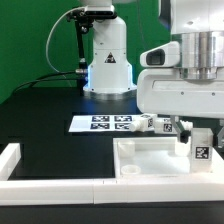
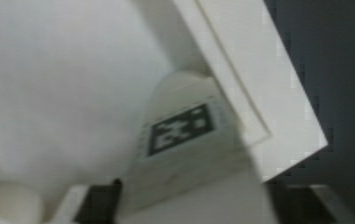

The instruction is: Assemble one leg

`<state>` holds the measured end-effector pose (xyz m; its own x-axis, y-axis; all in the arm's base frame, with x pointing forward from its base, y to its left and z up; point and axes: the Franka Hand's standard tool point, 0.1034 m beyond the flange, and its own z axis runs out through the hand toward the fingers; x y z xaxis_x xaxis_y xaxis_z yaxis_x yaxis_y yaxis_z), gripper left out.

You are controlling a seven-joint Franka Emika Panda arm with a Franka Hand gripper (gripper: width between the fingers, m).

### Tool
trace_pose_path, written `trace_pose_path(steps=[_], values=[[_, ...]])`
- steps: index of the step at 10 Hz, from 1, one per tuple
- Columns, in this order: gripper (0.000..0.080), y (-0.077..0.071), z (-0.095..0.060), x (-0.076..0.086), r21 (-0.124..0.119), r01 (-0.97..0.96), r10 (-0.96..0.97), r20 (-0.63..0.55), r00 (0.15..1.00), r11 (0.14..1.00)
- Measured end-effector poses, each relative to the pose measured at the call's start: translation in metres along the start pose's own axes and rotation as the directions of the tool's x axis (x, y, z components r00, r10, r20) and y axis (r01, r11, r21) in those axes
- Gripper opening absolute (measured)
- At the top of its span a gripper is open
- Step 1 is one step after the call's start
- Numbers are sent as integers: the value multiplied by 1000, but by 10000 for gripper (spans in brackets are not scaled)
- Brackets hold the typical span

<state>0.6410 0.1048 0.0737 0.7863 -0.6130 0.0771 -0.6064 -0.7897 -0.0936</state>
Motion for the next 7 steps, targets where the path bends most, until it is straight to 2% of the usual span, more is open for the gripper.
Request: trace_pose_path(steps=[1,3,5,7], values=[[320,2,0,2,-5,-65,65,-2,998,998],[320,7,-1,7,-40,-209,207,-45,977,977],[320,20,-1,17,-53,-369,364,-75,928,928],[321,24,-1,19,-58,-376,371,-80,925,925]])
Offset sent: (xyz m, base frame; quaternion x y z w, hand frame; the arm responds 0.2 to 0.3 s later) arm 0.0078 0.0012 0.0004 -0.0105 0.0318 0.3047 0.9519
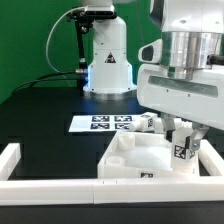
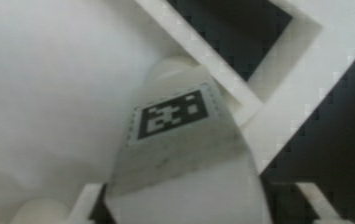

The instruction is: Assemble one leg

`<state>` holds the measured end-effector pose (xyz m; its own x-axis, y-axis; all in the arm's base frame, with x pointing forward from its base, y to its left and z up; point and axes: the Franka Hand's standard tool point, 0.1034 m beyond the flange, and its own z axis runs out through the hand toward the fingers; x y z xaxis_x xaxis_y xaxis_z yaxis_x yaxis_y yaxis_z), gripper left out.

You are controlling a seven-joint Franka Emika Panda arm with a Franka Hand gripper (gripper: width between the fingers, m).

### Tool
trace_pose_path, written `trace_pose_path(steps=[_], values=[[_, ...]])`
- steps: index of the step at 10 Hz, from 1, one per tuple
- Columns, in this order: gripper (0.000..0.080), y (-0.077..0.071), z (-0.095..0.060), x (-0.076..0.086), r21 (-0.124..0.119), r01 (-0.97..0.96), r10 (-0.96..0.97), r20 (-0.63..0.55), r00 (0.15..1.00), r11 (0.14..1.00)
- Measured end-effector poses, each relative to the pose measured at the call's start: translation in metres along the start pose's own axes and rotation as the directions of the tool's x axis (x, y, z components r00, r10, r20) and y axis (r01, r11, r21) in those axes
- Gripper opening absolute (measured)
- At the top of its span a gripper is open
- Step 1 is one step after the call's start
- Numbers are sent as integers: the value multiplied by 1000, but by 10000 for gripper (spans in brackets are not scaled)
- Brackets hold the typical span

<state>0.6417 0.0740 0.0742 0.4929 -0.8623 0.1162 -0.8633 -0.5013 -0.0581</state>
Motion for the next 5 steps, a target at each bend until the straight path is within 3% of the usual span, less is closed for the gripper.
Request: trace_pose_path(steps=[3,4,5], values=[[321,-1,-1,0,2,27,-27,0,1000,1000],[410,-7,-11,1,21,53,-53,-1,999,998],[410,-14,-24,0,42,61,-61,-2,998,997]])
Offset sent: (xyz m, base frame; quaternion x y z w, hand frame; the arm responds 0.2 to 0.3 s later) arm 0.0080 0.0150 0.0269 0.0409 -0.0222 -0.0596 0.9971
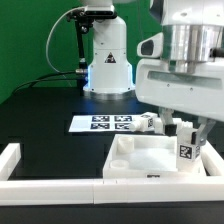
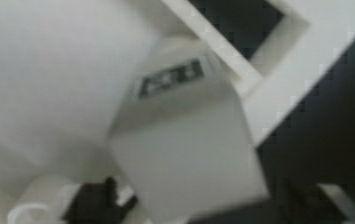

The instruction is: Assemble one leg

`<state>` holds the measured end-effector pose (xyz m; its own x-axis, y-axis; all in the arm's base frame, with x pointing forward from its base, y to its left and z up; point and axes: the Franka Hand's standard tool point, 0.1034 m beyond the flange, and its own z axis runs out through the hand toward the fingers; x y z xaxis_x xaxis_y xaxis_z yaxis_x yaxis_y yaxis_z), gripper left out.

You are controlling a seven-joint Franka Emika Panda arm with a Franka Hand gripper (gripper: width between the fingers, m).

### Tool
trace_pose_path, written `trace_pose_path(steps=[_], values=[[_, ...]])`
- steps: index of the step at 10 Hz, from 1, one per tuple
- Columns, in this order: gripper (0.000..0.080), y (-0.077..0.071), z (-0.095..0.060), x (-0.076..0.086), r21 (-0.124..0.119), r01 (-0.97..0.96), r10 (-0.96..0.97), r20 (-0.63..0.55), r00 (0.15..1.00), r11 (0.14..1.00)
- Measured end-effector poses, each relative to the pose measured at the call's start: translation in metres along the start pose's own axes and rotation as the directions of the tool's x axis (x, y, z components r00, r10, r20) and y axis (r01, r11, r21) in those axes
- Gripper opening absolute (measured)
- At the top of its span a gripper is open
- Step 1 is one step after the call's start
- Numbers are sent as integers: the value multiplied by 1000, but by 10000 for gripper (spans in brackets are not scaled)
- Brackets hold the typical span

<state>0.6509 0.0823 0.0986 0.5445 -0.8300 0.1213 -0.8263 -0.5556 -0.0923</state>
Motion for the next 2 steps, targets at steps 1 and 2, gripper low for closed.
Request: trace_pose_path(steps=[1,2], values=[[578,-3,-5,0,9,3,-3,-1,1000,1000],[635,0,0,0,1,2,-2,-2,1000,1000]])
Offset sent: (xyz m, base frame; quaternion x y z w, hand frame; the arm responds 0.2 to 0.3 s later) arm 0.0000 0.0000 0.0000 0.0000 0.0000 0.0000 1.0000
